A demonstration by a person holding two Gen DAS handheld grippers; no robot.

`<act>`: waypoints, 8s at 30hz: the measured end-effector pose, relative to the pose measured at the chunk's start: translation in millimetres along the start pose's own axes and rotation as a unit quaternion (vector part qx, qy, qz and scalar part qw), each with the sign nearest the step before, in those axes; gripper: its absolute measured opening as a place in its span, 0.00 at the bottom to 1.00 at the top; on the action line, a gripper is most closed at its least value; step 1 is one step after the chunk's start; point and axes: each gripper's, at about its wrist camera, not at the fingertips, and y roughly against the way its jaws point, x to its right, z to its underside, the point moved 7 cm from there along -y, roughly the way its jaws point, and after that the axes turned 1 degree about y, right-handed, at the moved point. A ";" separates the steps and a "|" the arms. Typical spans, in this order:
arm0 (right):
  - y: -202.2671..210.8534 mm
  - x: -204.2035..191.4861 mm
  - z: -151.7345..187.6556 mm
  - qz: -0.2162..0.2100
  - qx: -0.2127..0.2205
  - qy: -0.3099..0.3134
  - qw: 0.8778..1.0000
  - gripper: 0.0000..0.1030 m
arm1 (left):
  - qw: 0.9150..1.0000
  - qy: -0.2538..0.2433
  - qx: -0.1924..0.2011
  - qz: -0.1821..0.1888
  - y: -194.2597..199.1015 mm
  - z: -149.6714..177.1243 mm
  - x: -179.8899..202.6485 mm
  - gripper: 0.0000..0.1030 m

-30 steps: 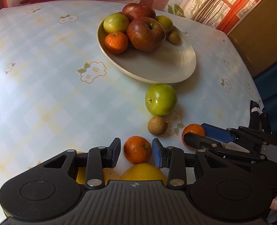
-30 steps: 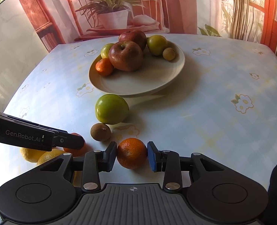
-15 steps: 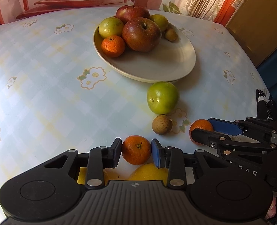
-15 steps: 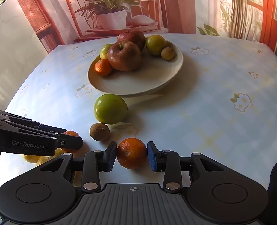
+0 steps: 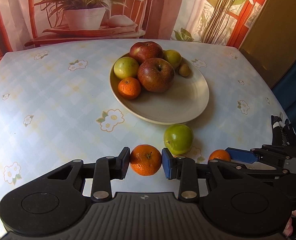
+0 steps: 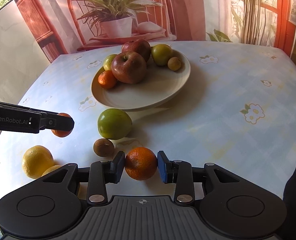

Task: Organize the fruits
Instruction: 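Carry both tangerines onto the cream plate with both grippers, then open both grippers to release the tangerines and move back to the pile, then close right gripper on the large yellow grapefruit while left tool presses its top, then carry the grapefruit onto the plate with right gripper while left tool steadies its top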

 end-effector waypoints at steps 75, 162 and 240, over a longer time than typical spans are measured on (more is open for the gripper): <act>-67.0 18.6 -141.6 0.021 0.058 0.103 0.993 0.32 | 0.995 0.059 0.079 -0.026 -36.4 -99.7 -38.3 0.36; 4.0 -91.7 54.0 -0.059 -0.001 0.207 0.976 0.46 | 0.998 0.029 -0.012 0.052 -4.4 42.0 22.1 0.34; 43.6 -40.8 -60.1 -0.031 0.103 0.186 0.977 0.44 | 0.986 0.033 0.104 0.130 34.0 -56.4 49.9 0.36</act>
